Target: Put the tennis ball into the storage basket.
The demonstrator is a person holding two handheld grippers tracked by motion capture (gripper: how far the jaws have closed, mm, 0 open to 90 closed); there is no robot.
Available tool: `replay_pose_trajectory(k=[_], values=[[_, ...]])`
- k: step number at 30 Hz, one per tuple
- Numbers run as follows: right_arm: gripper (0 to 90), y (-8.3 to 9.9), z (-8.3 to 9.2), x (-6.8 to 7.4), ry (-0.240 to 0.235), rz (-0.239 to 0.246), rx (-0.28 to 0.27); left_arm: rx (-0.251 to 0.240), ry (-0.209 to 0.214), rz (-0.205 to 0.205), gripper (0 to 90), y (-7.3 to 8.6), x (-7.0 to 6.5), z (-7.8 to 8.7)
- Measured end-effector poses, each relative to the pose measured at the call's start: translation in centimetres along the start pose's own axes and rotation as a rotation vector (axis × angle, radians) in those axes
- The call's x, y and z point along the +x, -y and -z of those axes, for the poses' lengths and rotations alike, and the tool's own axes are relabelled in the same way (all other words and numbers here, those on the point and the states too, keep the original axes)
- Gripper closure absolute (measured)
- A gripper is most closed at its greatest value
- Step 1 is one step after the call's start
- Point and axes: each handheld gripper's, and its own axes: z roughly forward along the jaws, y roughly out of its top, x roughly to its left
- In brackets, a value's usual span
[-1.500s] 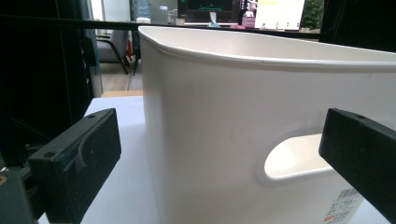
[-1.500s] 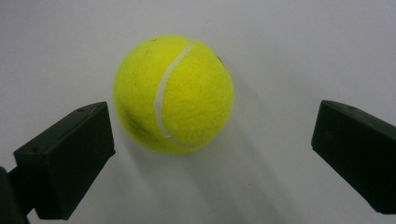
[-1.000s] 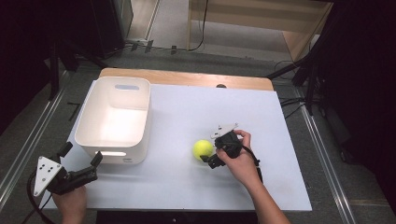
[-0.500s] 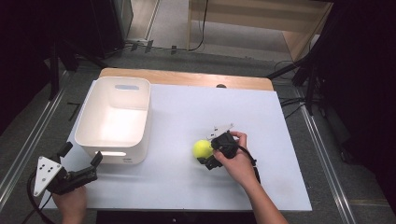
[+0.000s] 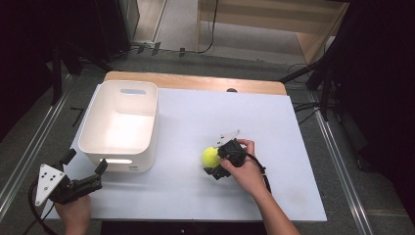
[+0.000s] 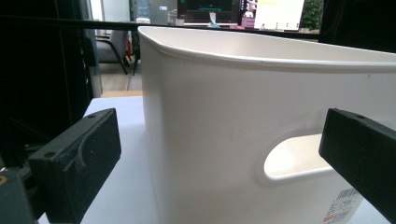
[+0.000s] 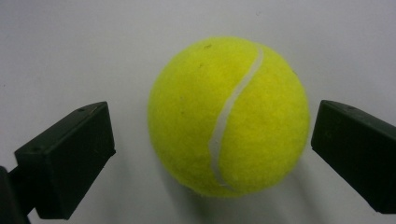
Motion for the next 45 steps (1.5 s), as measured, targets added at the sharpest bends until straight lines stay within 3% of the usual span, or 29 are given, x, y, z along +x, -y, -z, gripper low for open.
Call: replay_pose_trajectory(k=[14,16,22,26,45], values=[[6.0,-0.1,-0.7,0.0,-0.004,-0.046,-0.005,0.001,0.001,0.000,0.0,0.0,0.0,0.0],[11.5,-0.1,-0.8,0.0,0.005,-0.049,-0.007,0.000,0.001,0.000,0.0,0.0,0.0,0.0],[13.2,-0.2,-1.1,0.0,0.022,-0.050,-0.001,0.001,0.001,0.000,0.0,0.0,0.0,0.0],[22.1,-0.2,-1.1,0.0,0.029,-0.050,-0.011,0.001,0.001,0.000,0.0,0.0,0.0,0.0],[22.9,-0.4,-0.5,-0.4,0.004,-0.062,-0.010,0.000,0.001,0.001,0.0,0.0,0.0,0.0]])
